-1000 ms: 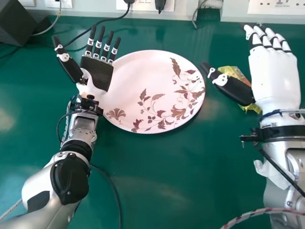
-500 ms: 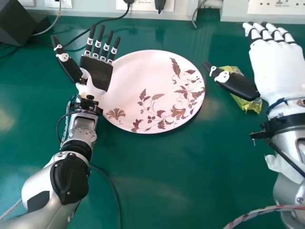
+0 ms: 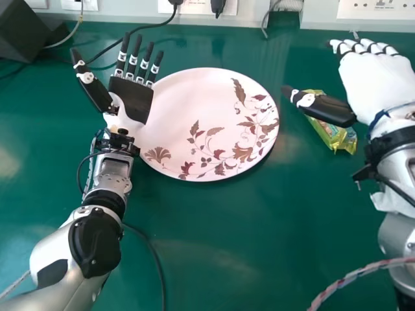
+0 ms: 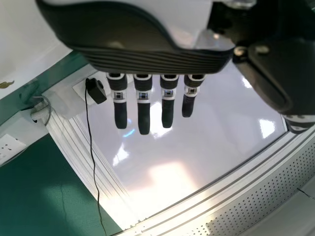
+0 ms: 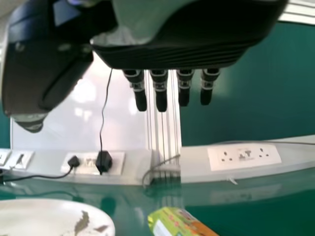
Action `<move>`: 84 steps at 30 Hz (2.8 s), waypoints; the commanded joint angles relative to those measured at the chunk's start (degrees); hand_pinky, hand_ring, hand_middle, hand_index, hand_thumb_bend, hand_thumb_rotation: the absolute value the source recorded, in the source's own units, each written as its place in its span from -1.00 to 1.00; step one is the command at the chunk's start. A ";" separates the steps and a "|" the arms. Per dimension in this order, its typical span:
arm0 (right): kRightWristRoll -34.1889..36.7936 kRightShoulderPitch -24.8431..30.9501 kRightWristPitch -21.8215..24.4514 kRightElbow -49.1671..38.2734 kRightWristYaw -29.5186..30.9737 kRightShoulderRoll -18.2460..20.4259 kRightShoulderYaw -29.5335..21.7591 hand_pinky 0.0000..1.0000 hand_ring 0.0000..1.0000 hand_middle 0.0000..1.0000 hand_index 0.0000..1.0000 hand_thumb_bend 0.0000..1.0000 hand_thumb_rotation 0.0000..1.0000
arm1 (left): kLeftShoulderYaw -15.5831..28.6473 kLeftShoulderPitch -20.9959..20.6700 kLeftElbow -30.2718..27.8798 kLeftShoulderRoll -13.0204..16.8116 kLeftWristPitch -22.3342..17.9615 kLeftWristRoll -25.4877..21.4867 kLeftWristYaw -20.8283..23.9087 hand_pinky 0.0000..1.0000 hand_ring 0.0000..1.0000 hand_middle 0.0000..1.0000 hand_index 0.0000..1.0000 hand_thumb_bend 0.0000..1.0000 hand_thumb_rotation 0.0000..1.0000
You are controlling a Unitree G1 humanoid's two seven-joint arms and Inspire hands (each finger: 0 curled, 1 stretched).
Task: Pick up biscuit and place it in the plate
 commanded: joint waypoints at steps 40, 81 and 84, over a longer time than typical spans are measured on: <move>0.16 -8.52 -0.42 17.07 6.02 -9.80 6.37 1.00 1.00 1.00 1.00 0.70 1.00 | 0.43 1.92 0.71 -0.13 0.87 -0.73 -1.17 0.80 0.70 0.83 0.88 0.98 0.25; -5.50 -13.76 4.44 33.31 0.93 -9.68 16.45 1.00 1.00 1.00 1.00 0.61 0.78 | 1.37 1.80 0.66 -0.17 2.71 -1.65 -2.59 0.63 0.69 0.85 0.90 1.00 0.31; -5.55 -13.67 4.41 33.91 0.49 -9.80 16.92 1.00 1.00 1.00 1.00 0.61 0.76 | 1.22 1.81 0.66 -0.18 2.44 -1.58 -2.45 0.62 0.67 0.84 0.90 1.00 0.30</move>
